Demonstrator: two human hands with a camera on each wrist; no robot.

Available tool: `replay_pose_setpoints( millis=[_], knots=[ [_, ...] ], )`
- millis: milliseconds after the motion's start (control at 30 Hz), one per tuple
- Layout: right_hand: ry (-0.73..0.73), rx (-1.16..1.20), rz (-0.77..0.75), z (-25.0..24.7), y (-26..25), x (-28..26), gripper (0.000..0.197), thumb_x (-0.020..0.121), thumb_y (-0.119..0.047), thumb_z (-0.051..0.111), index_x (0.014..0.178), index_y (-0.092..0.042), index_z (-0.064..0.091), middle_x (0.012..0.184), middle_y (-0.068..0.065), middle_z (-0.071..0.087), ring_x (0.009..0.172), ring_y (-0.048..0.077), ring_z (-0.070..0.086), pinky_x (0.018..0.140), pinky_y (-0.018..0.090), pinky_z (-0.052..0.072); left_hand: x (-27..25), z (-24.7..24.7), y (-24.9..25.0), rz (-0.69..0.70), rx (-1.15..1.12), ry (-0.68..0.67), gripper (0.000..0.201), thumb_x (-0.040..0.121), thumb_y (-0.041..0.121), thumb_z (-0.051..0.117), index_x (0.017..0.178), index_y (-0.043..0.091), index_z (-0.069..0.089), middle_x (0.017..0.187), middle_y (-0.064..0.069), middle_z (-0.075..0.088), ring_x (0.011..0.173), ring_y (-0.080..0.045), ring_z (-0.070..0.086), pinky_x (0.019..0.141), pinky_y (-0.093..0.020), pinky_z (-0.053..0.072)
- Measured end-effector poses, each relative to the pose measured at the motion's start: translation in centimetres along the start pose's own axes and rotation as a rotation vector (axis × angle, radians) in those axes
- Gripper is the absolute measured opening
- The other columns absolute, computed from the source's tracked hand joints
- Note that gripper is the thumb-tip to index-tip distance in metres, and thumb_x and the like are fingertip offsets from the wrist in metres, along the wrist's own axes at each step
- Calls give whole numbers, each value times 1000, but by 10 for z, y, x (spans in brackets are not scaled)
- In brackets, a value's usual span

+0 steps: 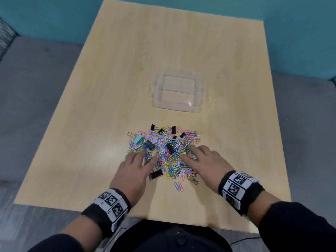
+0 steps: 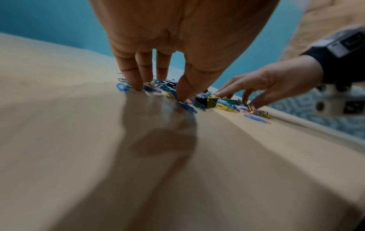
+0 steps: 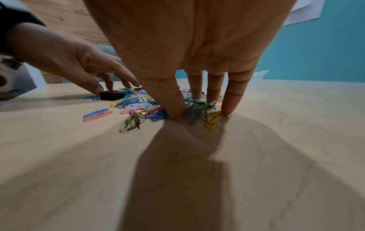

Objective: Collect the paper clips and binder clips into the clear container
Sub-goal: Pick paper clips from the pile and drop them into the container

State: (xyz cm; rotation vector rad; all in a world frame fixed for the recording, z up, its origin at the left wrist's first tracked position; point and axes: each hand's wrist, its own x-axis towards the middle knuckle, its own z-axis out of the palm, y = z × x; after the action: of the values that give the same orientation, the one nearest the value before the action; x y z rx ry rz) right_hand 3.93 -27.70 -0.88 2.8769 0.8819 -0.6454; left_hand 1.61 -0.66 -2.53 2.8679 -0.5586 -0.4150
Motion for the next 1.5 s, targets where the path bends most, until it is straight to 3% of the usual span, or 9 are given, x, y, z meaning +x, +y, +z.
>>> replay_pose_setpoints(
  millis=[333, 500, 633, 700, 900, 1033, 1200, 1400, 1500],
  knots=[
    [51, -24, -89, -1, 6, 9, 67, 62, 5, 54, 127, -10, 47, 115, 16, 53, 92, 35, 49, 64, 42, 51, 31, -2, -10, 145, 88, -55, 77, 62, 2, 63, 130, 31, 40, 125, -9, 38, 104, -33, 42, 77, -41, 51],
    [108, -12, -95, 3, 11, 5, 63, 59, 9, 57, 120, -6, 52, 103, 13, 56, 84, 32, 50, 63, 41, 51, 26, 5, -23, 236, 115, 54, 70, 57, -1, 71, 122, 16, 53, 110, -11, 44, 90, -31, 46, 70, -37, 54],
    [146, 1, -99, 6, 15, 3, 50, 60, 10, 60, 106, -8, 55, 95, 10, 55, 78, 28, 49, 60, 38, 49, 19, 6, -21, 329, 154, 49, 62, 69, 7, 50, 131, 13, 47, 121, -14, 47, 100, -36, 49, 80, -46, 51],
    [145, 14, -98, 7, 16, 3, 46, 60, 10, 61, 101, -10, 55, 93, 9, 54, 77, 27, 48, 57, 38, 49, 19, 4, -17, 341, 176, 37, 65, 68, 8, 59, 131, 14, 47, 121, -11, 51, 101, -33, 49, 78, -44, 52],
    [143, 175, 9, 3, 13, 8, 37, 63, 9, 63, 88, -15, 52, 82, 5, 51, 68, 26, 48, 47, 34, 41, 23, 4, -14, 273, 108, -9, 67, 63, 1, 66, 126, 16, 47, 108, -5, 50, 88, -27, 47, 70, -41, 52],
    [114, 363, 126, -4, 15, 10, 3, 90, -12, 55, 92, -12, 57, 89, 5, 51, 76, 29, 54, 60, 36, 44, 26, 2, -15, 236, 69, 7, 52, 60, -5, 66, 104, 18, 52, 94, -3, 49, 78, -23, 43, 60, -36, 49],
    [111, 525, 246, -7, 18, 11, 6, 91, -19, 55, 96, -18, 60, 91, -3, 51, 79, 21, 54, 69, 33, 43, 26, -10, -15, 211, 40, 12, 45, 49, -10, 68, 82, 17, 55, 82, -1, 49, 66, -20, 47, 51, -29, 43],
    [99, 732, 367, -18, 19, 9, 4, 88, -19, 61, 91, -19, 63, 84, -3, 58, 76, 18, 55, 69, 31, 45, 25, -23, -15, 75, -132, -12, 33, 62, -11, 66, 80, 16, 61, 75, 0, 49, 56, -21, 51, 44, -26, 42],
    [60, 895, 447, -21, 21, 9, 4, 85, -15, 63, 84, -19, 62, 66, -5, 56, 58, 15, 53, 59, 29, 45, 29, -32, -16, -36, -259, -14, 15, 80, 5, 62, 84, 19, 64, 82, 3, 53, 70, -21, 56, 58, -31, 47]
  ],
)
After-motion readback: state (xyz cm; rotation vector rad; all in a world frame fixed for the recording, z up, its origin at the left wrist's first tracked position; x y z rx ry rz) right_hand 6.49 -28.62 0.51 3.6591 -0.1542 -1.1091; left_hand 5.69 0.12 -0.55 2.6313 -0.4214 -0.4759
